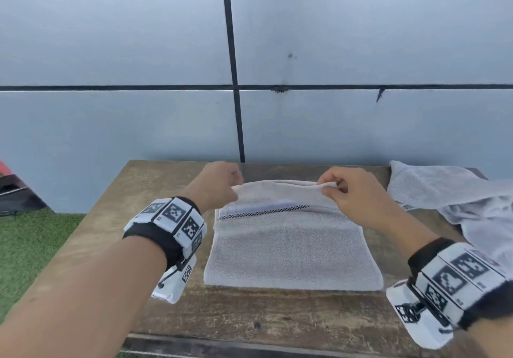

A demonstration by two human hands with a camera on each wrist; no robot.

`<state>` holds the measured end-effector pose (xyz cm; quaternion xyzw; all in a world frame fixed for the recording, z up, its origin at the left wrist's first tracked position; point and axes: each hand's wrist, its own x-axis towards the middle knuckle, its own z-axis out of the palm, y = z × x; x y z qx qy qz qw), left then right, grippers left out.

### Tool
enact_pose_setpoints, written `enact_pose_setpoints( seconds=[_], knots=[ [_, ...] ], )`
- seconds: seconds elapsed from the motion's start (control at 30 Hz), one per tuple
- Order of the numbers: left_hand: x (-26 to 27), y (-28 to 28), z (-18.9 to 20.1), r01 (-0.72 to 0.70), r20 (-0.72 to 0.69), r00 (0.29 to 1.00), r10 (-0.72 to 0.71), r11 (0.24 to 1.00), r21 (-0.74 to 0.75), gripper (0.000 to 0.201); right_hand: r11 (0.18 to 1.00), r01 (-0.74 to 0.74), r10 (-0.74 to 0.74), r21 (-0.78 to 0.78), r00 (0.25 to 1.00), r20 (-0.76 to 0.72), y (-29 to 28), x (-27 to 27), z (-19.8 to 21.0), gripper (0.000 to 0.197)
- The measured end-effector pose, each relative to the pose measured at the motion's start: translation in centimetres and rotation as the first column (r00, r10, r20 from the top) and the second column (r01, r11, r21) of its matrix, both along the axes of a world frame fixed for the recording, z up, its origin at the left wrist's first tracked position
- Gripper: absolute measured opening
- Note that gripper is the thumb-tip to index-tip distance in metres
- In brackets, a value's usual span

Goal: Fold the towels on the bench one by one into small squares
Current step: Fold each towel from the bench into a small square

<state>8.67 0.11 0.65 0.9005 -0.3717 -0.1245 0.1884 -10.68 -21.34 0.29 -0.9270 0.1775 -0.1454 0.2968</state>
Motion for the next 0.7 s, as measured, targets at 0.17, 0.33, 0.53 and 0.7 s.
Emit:
enact_pose_setpoints(
  seconds=[0.17,0.33,0.53,0.7],
  knots=[
    [-7.6,-2.2,4.3,0.273,-0.139,0.939,-0.313,0.929,-0.249,0.024,0.992,-0.025,-0.002,0.124,0.977,0.215,3.6,-2.9,0.9,0.015],
    [-11.4,-3.4,3.3,0.254,-0.100,0.942,-0.320,0.878,-0.406,0.020,0.945,-0.044,-0.064,0.325,0.947,0.314,4.8,-4.6,1.0,0.024],
    [-11.6,-3.7,2.0,0.153,-0.082,0.968,-0.239,0.813,-0.562,0.012,0.904,-0.081,-0.058,0.419,0.949,0.309,4.8,-5.1,1.9,0.031],
    [-11.0,-3.4,1.4,0.054,-0.179,0.960,-0.214,0.773,-0.632,0.007,0.818,-0.093,-0.096,0.568,0.951,0.293,4.7,-4.4,2.0,0.023]
  ],
)
